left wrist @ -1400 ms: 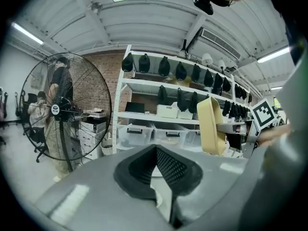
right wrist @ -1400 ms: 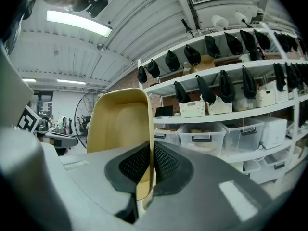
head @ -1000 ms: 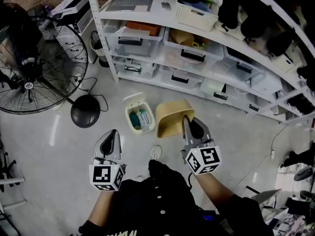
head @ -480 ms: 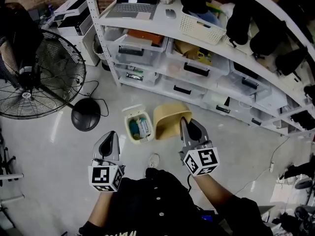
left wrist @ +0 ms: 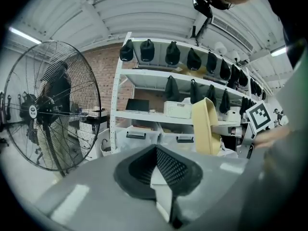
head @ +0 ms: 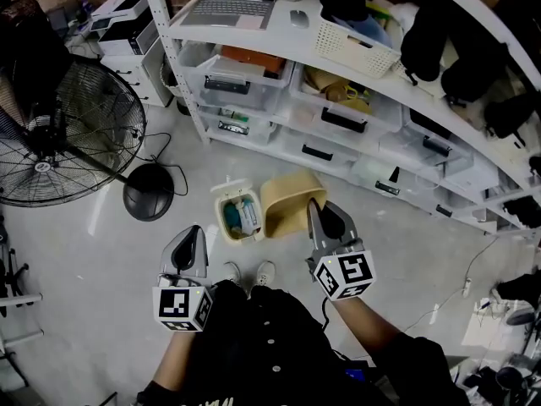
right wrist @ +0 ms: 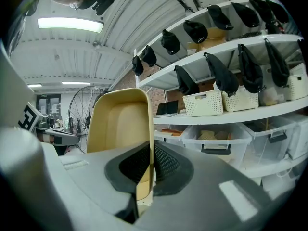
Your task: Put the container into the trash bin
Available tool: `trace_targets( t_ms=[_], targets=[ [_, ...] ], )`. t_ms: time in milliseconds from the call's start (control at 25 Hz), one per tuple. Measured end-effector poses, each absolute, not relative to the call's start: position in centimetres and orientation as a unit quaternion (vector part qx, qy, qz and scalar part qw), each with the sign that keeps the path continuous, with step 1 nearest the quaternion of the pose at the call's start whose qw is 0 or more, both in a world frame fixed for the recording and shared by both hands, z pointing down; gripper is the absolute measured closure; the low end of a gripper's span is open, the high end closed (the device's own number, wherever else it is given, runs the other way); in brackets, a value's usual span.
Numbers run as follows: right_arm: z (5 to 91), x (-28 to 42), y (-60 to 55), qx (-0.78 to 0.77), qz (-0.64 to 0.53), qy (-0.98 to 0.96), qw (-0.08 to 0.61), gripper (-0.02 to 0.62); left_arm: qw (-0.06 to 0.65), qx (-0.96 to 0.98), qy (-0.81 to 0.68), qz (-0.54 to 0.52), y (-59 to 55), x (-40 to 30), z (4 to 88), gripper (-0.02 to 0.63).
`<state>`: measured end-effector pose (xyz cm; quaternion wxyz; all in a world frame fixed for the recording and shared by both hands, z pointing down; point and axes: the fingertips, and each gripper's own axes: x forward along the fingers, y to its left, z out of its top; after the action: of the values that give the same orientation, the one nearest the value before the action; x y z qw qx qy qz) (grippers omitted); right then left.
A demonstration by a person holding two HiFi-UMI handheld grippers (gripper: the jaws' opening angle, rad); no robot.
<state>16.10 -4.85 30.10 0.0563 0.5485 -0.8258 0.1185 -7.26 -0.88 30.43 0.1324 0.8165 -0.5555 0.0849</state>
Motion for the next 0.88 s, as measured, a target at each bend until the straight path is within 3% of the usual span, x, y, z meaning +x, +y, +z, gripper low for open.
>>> trace_targets(
  t_ms=[360, 880],
  targets=[
    [32.4, 13.4, -6.1, 0.549, 0.110, -0.822, 0.105, 0.568, 0.158, 0.820, -0.540, 0.105, -1.7, -10.1, 31.8, 0.606],
    [43.5, 8.0, -8.7, 0.512, 0.108, -0.828, 0.199, 0.568, 0.207, 0.822, -0.515, 0.127, -1.1, -11.5, 36.6, 0.606]
  ],
)
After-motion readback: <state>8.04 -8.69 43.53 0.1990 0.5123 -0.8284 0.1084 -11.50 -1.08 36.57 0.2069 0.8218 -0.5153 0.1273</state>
